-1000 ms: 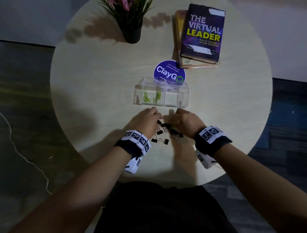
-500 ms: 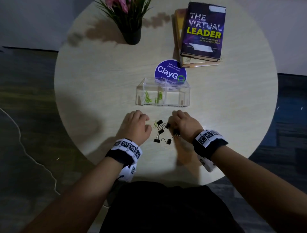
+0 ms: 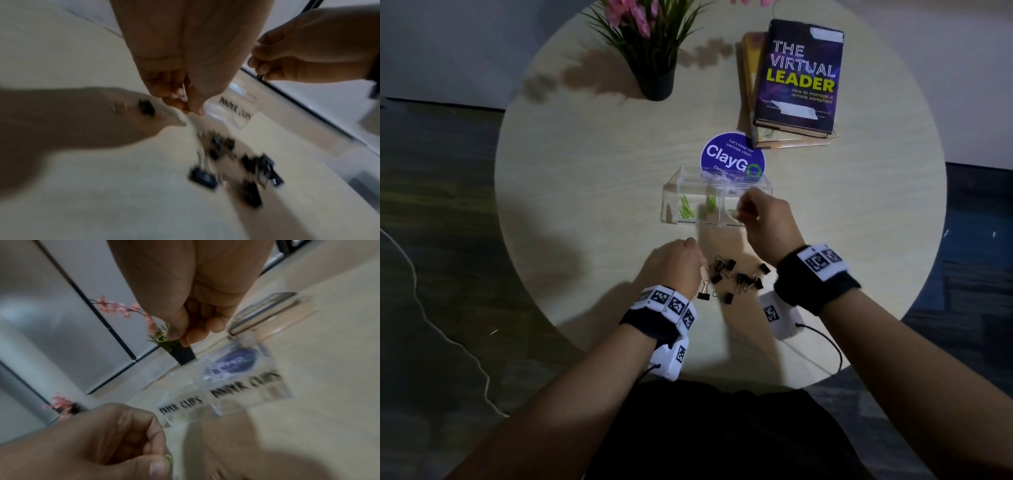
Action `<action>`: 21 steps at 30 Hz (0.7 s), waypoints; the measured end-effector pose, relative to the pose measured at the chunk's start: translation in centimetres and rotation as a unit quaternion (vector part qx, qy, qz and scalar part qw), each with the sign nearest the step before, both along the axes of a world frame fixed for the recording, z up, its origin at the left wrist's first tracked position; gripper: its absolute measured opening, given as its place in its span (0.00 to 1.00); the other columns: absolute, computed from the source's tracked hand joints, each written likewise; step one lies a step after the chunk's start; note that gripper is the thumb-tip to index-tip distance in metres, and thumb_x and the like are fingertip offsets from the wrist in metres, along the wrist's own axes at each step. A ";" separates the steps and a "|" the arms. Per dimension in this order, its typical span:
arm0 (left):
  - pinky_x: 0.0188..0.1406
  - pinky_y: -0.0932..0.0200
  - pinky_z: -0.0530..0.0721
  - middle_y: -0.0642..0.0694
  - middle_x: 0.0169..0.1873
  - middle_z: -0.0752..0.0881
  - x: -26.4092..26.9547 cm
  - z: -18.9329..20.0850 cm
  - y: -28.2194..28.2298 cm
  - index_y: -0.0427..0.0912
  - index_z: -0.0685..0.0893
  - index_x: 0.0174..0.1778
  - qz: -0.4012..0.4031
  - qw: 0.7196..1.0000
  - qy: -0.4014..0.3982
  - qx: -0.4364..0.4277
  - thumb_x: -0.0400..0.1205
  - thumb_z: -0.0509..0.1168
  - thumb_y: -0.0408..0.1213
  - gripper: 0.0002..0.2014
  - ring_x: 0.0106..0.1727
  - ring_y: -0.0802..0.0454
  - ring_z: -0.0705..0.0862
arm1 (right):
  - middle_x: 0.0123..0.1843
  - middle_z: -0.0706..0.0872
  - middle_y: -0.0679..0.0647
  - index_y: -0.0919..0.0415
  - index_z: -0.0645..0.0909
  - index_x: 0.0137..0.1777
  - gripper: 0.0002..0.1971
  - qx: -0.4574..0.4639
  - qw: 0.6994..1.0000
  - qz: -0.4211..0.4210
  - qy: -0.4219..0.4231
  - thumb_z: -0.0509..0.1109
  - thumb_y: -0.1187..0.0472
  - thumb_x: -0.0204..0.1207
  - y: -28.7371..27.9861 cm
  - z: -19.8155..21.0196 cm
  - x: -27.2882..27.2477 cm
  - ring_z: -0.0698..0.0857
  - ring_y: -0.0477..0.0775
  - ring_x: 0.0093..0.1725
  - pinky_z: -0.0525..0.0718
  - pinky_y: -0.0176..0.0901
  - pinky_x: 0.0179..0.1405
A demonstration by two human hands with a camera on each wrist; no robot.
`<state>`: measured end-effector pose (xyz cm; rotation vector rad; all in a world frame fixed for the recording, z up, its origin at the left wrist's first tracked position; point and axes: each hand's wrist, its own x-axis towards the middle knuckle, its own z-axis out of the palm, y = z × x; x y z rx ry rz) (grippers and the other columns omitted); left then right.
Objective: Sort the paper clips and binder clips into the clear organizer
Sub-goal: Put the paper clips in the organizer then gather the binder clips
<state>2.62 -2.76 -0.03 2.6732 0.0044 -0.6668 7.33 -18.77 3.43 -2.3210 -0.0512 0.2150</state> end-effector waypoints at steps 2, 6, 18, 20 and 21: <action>0.37 0.69 0.70 0.48 0.45 0.87 0.7 1.9 1.1 0.41 0.82 0.48 0.016 0.999 -0.027 -0.023 0.84 0.64 0.37 0.04 0.41 0.54 0.80 | 0.35 0.85 0.60 0.65 0.78 0.37 0.05 -0.028 0.999 0.013 -0.026 0.69 0.70 0.73 2.2 0.5 2.0 0.80 0.58 0.34 0.74 0.40 0.32; 0.27 0.74 0.69 0.50 0.44 0.84 3.7 4.9 2.0 0.39 0.83 0.49 0.082 0.988 -0.108 -0.075 0.83 0.66 0.34 0.03 0.42 0.56 0.78 | 0.48 0.87 0.68 0.68 0.81 0.47 0.04 -0.152 0.985 0.083 0.013 0.68 0.71 0.73 4.6 -0.5 3.7 0.85 0.66 0.47 0.80 0.49 0.41; 0.62 0.46 0.81 0.45 0.65 0.74 -1.2 0.6 5.4 0.49 0.70 0.68 -0.014 0.999 -0.013 0.036 0.64 0.74 0.66 0.41 0.66 0.42 0.74 | 0.56 0.79 0.59 0.54 0.78 0.60 0.28 -0.122 0.988 -0.031 0.088 0.82 0.54 0.60 -5.5 -2.2 -7.1 0.85 0.60 0.42 0.89 0.56 0.41; 0.69 0.42 0.78 0.39 0.69 0.68 -3.1 -0.7 5.5 0.47 0.57 0.76 -0.063 0.994 0.017 0.092 0.55 0.72 0.73 0.59 0.69 0.38 0.69 | 0.64 0.71 0.62 0.49 0.68 0.67 0.45 -0.151 0.974 -0.004 0.170 0.86 0.47 0.50 -5.9 -2.9 -8.7 0.79 0.64 0.57 0.87 0.60 0.52; 0.70 0.42 0.77 0.38 0.70 0.67 -3.6 -1.1 5.0 0.45 0.55 0.77 -0.087 0.991 0.013 0.099 0.54 0.72 0.74 0.61 0.69 0.38 0.68 | 0.66 0.69 0.62 0.46 0.65 0.68 0.49 -0.160 0.970 0.008 0.184 0.86 0.45 0.46 -5.6 -3.2 -9.0 0.76 0.65 0.60 0.85 0.61 0.55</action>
